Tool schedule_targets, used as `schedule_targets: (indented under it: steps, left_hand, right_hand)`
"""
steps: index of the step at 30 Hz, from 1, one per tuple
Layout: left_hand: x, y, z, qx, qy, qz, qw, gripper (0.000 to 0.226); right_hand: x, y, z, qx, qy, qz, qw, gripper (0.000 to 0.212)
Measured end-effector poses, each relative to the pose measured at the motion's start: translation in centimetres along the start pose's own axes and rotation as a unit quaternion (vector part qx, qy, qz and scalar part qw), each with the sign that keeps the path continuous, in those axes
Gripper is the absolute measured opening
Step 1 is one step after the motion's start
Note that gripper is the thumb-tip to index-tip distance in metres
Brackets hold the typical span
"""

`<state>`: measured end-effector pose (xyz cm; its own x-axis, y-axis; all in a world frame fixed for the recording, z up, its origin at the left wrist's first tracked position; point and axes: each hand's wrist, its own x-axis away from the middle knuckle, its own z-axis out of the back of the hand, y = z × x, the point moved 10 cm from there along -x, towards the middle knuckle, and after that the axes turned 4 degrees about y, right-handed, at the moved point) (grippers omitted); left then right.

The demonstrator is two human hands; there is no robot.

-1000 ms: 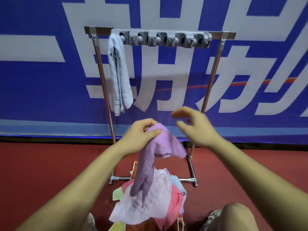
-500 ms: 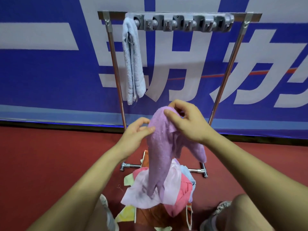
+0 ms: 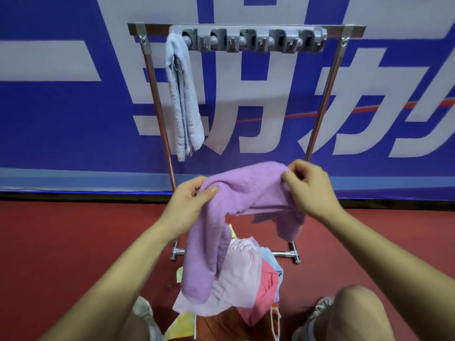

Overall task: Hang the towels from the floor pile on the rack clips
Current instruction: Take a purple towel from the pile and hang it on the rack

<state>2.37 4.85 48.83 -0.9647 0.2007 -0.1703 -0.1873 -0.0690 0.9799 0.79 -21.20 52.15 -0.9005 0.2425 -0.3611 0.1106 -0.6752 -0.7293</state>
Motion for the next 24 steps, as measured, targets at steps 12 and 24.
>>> schedule_targets:
  steps: [12, 24]
  left_hand:
    - [-4.5, 3.7, -3.1, -0.029, -0.043, 0.017, 0.999, 0.020]
    - [-12.4, 6.5, 2.7, -0.063, 0.061, -0.043, 0.995, 0.012]
  right_hand:
    - [0.2, -4.3, -8.7, -0.169, -0.233, 0.054, 0.956, 0.011]
    - [-9.2, -10.2, -8.0, -0.198, -0.108, 0.083, 0.971, 0.011]
